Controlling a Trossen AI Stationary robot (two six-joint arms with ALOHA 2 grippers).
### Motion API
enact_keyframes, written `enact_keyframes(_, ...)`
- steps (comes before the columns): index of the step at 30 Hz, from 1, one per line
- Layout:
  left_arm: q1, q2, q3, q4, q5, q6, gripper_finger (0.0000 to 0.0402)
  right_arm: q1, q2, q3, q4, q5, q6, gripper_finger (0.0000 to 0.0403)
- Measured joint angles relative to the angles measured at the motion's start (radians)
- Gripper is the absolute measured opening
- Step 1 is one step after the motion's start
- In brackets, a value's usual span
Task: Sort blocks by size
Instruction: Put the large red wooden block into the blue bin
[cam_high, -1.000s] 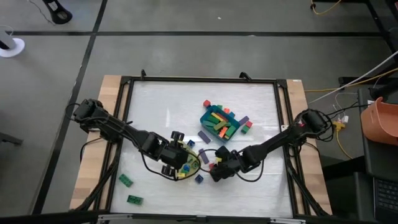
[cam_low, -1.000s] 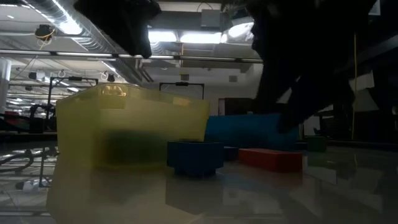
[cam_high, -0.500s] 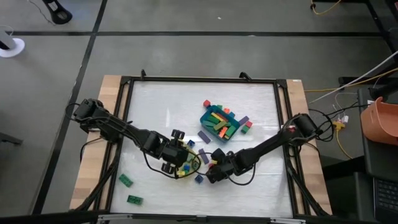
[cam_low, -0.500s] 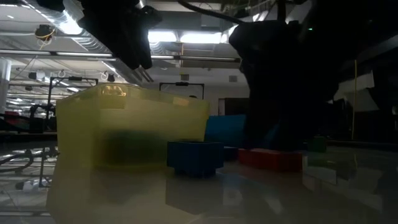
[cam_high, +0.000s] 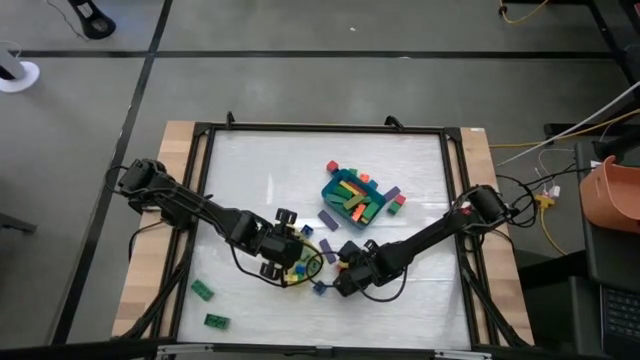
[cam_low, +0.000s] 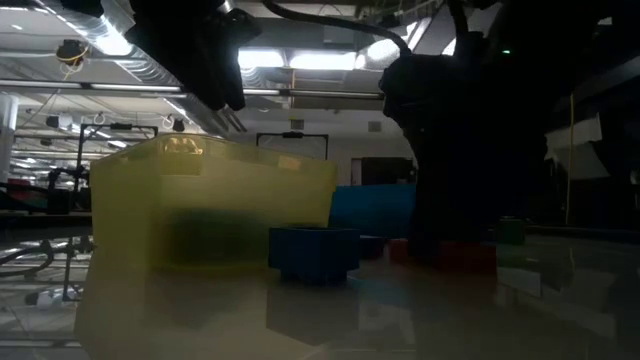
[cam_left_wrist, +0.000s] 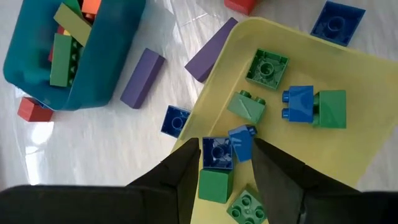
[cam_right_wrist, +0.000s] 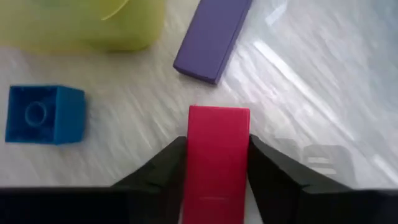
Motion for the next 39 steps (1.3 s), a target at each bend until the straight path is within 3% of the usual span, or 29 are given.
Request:
enact_keyframes(3,0.0,0.0,0.0,0.0,0.0,-0.013,0.0133,0.0,0.0,-0.002,-0.004,0.007,-0.037,0.0124)
enact_keyframes(8,0.0,0.0,0.0,0.0,0.0,-0.036,0.0133,-0.002,0.001,0.044,-0.053,0.007,-0.095,0.0124)
enact_keyframes(12,0.0,-0.001,0.0,0.0,0.0,-0.043,0.0133,-0.011,0.005,0.169,-0.262,0.018,-0.202,0.0131)
enact_keyframes(19,0.0,-0.064,0.0,-0.001,-0.01,-0.066,0.0133,-0.049,-0.007,0.424,-0.678,0.215,-0.353,0.014)
enact_keyframes(24,-0.007,-0.137,0.0,-0.004,-0.016,-0.088,0.0133,-0.121,-0.011,0.495,-0.854,0.341,-0.463,0.0131)
enact_keyframes(28,-0.012,-0.188,0.001,-0.012,-0.018,-0.088,0.0133,-0.204,-0.011,0.497,-0.886,0.322,-0.557,0.0157)
enact_keyframes(34,-0.013,-0.237,0.001,-0.021,-0.02,-0.088,0.0133,-0.312,-0.011,0.497,-0.875,0.251,-0.565,0.0206)
enact_keyframes(39,-0.013,-0.239,0.001,-0.073,-0.026,-0.088,0.0133,-0.38,-0.011,0.498,-0.872,0.133,-0.565,0.0226)
